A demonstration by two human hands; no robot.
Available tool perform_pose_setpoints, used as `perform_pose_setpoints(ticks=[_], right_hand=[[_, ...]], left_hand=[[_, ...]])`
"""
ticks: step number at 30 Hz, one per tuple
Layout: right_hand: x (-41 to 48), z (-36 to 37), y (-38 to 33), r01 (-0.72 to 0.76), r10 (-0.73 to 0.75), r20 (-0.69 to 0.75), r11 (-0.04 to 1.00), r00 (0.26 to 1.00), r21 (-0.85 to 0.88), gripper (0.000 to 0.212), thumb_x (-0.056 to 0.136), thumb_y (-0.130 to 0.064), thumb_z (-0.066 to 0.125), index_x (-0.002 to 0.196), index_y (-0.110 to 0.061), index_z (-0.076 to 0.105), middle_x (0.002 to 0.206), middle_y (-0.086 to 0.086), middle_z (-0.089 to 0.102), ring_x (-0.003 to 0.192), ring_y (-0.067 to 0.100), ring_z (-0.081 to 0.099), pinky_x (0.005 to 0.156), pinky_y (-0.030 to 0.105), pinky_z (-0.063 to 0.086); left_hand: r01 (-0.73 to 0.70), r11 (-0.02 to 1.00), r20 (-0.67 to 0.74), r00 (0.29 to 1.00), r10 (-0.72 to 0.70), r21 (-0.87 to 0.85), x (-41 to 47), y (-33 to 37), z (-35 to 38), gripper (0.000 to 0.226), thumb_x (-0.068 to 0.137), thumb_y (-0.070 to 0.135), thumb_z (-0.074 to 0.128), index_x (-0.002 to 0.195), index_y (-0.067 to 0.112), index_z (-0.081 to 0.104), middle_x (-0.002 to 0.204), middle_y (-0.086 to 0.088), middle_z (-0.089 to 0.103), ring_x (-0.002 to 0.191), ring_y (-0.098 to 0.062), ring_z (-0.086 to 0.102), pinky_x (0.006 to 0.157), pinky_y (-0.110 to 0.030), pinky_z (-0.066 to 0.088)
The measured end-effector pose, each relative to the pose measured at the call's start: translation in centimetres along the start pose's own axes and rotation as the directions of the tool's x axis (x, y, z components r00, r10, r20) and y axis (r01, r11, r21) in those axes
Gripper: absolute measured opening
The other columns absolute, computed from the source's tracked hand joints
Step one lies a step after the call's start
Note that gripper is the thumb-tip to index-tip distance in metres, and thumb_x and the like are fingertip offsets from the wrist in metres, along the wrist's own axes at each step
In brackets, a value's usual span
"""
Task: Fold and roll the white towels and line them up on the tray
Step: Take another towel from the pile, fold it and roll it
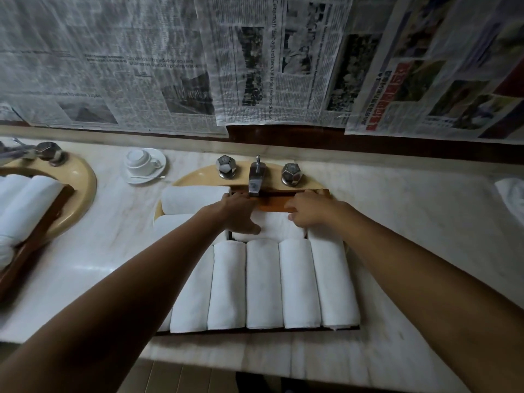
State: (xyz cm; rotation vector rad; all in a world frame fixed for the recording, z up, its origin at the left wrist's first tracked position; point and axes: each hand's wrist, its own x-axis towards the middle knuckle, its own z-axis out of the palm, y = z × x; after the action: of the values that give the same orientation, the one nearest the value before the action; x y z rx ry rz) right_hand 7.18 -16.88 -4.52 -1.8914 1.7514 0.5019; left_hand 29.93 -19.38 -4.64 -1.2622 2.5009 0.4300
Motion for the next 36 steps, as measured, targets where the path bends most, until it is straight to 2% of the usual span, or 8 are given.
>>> perform_pose_setpoints(ticks=[5, 9, 13, 20, 24, 27, 31, 36], right_hand=[[-2.4, 0.6, -2.6, 0.232, -0.226, -0.119, 0.972, 0.967, 0.038, 0.058, 0.096, -0.042, 0.062, 0.151, -0.036, 0.045, 0.148, -0.001, 0.051, 0.137, 0.024, 0.048, 0.111, 0.048, 0.037], [-2.2, 0.9, -3.1, 0.175, -0.174, -0.084, 0.984, 0.981, 0.008, 0.054, 0.101, -0.036, 0.056, 0.153, -0.038, 0.041, 0.155, -0.001, 0.047, 0.141, 0.025, 0.043, 0.115, 0.051, 0.030], [-3.1, 0.9, -3.3, 0.187, -0.169, -0.204, 0.980, 0.964, 0.069, 0.040, 0.105, -0.035, 0.050, 0.144, -0.032, 0.055, 0.151, -0.003, 0.053, 0.138, 0.023, 0.047, 0.113, 0.042, 0.036], [-8.8, 6.3, 0.9, 0.161, 0.267, -0.600, 0.810, 0.754, 0.563, 0.029, 0.101, -0.022, 0.060, 0.130, -0.022, 0.065, 0.134, 0.000, 0.064, 0.123, 0.021, 0.059, 0.098, 0.029, 0.044], [-11.3, 11.1, 4.1, -0.160, 0.615, -0.303, 0.582, 0.728, 0.797, 0.040, 0.104, -0.033, 0.051, 0.139, -0.014, 0.056, 0.140, 0.010, 0.060, 0.126, 0.032, 0.057, 0.098, 0.036, 0.044], [-11.8, 14.0, 4.5, -0.275, 0.589, -0.038, 0.432, 0.807, 0.859, 0.058, 0.107, -0.052, 0.038, 0.145, -0.011, 0.051, 0.148, 0.017, 0.054, 0.131, 0.035, 0.053, 0.105, 0.041, 0.041], [-11.8, 16.5, 2.7, -0.211, 0.566, 0.032, 0.253, 0.824, 0.944, 0.080, 0.098, -0.074, 0.029, 0.152, -0.017, 0.045, 0.154, 0.015, 0.048, 0.136, 0.034, 0.050, 0.114, 0.046, 0.038], [-13.3, 18.0, 2.9, -0.205, 0.611, 0.011, 0.248, 0.791, 0.947, 0.064, 0.107, -0.058, 0.029, 0.151, -0.015, 0.046, 0.153, 0.016, 0.048, 0.135, 0.036, 0.050, 0.114, 0.047, 0.038]], left_hand=[[0.021, 0.998, -0.030, 0.999, -0.019, 0.060, -1.0, -0.3, 1.0, 0.056, 0.092, 0.044, 0.063, 0.140, 0.023, 0.045, 0.142, -0.002, 0.056, 0.135, -0.031, 0.045, 0.100, -0.046, 0.036], [0.035, 0.994, -0.013, 0.999, -0.033, 0.101, -1.2, -0.5, 0.8, 0.043, 0.095, 0.041, 0.058, 0.134, 0.023, 0.055, 0.134, -0.002, 0.059, 0.133, -0.028, 0.043, 0.100, -0.046, 0.034], [0.052, 0.994, -0.163, 0.984, -0.068, -0.097, -3.3, -1.2, 0.8, 0.043, 0.097, 0.037, 0.057, 0.139, 0.028, 0.056, 0.129, 0.000, 0.062, 0.124, -0.026, 0.048, 0.097, -0.044, 0.035], [0.164, 0.787, -0.460, 0.733, -0.501, -0.595, -13.4, -4.0, 5.4, 0.040, 0.092, 0.026, 0.071, 0.131, 0.024, 0.063, 0.135, -0.004, 0.060, 0.127, -0.030, 0.052, 0.103, -0.050, 0.039], [0.415, 0.521, -0.248, 0.553, -0.796, -0.746, -18.2, -6.3, 9.3, 0.055, 0.096, 0.044, 0.064, 0.143, 0.019, 0.050, 0.146, -0.017, 0.048, 0.135, -0.040, 0.044, 0.107, -0.061, 0.034], [0.463, 0.313, 0.014, 0.577, -0.817, -0.829, -20.0, -7.2, 11.7, 0.073, 0.095, 0.069, 0.043, 0.145, 0.016, 0.046, 0.144, -0.018, 0.051, 0.130, -0.040, 0.049, 0.104, -0.054, 0.040], [0.394, 0.409, -0.073, 0.641, -0.764, -0.823, -20.7, -5.0, 12.2, 0.054, 0.098, 0.062, 0.022, 0.093, 0.016, 0.049, 0.094, -0.006, 0.058, 0.086, -0.025, 0.054, 0.070, -0.039, 0.036], [0.328, 0.382, -0.092, 0.643, -0.760, -0.864, -21.7, -2.9, 11.6, 0.043, 0.111, 0.037, 0.032, 0.086, 0.008, 0.053, 0.087, -0.009, 0.060, 0.080, -0.019, 0.054, 0.071, -0.044, 0.037]])
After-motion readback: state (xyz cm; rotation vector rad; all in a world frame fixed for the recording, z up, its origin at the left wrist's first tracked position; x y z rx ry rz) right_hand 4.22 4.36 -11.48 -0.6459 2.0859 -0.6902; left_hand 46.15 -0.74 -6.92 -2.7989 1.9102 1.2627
